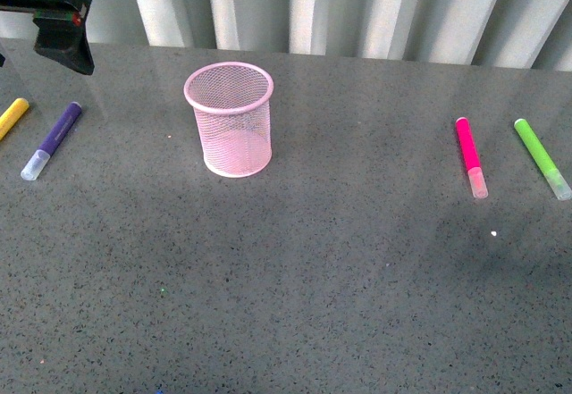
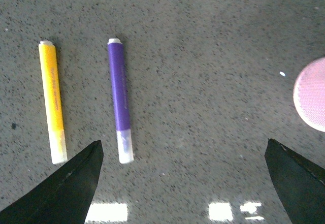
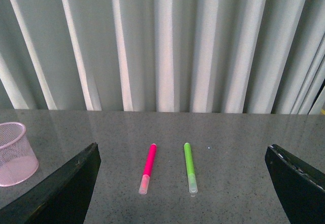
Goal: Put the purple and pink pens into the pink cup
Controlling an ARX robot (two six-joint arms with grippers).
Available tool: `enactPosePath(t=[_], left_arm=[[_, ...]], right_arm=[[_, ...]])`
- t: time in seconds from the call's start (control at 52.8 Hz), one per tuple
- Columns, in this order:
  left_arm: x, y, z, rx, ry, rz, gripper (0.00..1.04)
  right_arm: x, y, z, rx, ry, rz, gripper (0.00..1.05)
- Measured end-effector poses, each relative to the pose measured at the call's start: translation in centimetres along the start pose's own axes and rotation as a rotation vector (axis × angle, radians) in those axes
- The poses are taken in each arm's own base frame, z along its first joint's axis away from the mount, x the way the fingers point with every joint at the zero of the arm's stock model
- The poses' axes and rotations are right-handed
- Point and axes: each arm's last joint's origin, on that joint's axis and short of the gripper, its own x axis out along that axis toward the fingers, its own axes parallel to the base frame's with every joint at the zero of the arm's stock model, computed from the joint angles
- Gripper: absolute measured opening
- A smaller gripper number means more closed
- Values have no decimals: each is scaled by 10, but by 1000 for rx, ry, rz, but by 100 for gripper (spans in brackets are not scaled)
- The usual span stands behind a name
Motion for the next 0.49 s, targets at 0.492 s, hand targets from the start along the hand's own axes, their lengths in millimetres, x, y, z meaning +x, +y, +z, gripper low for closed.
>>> enactPosePath(t=[0.492], left_arm=[[68, 4, 25, 81, 101, 19, 98]], right_arm=[[0, 0, 0, 0, 0, 0, 98]])
